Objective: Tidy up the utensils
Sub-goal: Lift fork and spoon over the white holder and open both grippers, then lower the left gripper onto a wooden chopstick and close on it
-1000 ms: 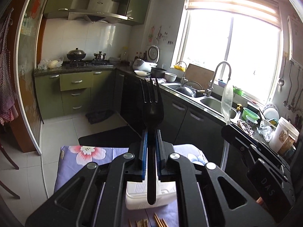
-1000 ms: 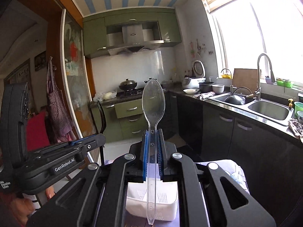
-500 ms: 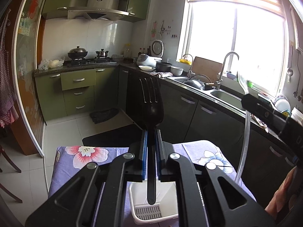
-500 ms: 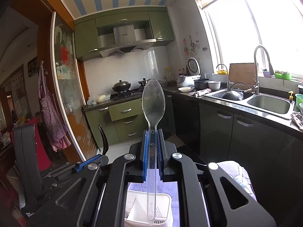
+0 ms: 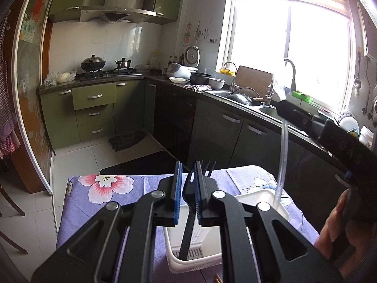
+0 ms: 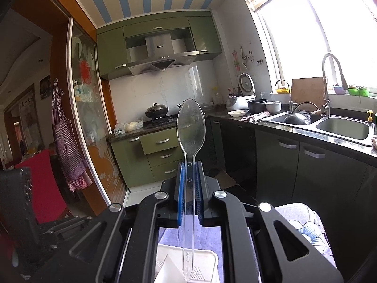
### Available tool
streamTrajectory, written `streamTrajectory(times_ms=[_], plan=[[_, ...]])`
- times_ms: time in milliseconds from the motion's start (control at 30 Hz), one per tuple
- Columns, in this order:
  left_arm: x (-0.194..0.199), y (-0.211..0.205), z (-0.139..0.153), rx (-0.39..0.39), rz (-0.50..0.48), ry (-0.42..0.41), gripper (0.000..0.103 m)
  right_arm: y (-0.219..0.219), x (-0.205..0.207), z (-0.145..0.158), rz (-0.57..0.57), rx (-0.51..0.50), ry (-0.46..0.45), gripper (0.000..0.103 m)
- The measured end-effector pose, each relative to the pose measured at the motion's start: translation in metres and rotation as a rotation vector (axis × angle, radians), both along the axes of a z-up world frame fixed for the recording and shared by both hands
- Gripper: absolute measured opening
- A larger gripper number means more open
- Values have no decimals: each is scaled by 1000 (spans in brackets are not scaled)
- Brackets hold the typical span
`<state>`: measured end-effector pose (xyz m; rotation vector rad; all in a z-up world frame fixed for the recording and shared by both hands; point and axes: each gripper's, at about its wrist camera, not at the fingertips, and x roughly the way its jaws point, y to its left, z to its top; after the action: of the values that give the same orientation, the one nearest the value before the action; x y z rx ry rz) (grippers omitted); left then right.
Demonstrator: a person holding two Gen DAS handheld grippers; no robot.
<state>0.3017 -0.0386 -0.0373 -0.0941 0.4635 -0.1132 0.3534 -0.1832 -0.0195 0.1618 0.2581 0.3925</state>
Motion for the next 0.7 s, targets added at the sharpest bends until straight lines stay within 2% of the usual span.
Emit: streamTrajectory(times_ms=[267,567,700], plan=[[-21,7,11,-2,-4,-25,10,-2,3,-30,27,-11,9,10],[-36,4,16,-7,-18,-28,10,-19,-10,-67,27,-5,55,10],[-45,5,17,-9,-21,-22,10,-28,-24,-72,34,14,58,10]])
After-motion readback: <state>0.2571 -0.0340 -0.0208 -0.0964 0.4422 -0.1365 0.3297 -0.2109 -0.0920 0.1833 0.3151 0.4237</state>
